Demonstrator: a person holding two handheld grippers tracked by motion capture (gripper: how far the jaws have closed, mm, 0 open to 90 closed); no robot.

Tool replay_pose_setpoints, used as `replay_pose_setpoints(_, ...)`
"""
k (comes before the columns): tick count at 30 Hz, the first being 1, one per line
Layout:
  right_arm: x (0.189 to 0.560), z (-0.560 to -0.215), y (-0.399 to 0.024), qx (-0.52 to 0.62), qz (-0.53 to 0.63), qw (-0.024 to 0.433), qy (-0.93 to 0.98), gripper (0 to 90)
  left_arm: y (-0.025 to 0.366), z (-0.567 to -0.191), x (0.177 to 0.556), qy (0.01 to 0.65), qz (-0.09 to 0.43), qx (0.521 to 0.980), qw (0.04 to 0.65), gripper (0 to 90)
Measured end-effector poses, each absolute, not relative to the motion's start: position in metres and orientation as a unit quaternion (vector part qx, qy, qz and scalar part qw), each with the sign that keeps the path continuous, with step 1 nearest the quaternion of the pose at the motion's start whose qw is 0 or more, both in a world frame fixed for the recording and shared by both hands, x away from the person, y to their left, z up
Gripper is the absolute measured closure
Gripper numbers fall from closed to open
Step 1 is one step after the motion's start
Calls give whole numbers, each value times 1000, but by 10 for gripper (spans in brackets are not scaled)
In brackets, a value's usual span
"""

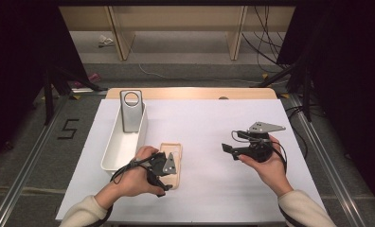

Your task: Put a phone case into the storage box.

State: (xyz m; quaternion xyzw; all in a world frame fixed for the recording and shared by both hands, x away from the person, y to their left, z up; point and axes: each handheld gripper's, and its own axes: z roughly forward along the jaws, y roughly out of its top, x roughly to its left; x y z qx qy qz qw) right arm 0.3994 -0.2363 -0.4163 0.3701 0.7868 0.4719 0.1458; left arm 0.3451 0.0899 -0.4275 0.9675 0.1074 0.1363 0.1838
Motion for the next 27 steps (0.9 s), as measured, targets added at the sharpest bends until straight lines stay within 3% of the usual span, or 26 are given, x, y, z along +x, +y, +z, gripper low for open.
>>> replay_pose_setpoints(27, 399, -417, -236, 369, 472, 143, 788, 164, 76, -459, 342, 42, 156, 982, 93, 317)
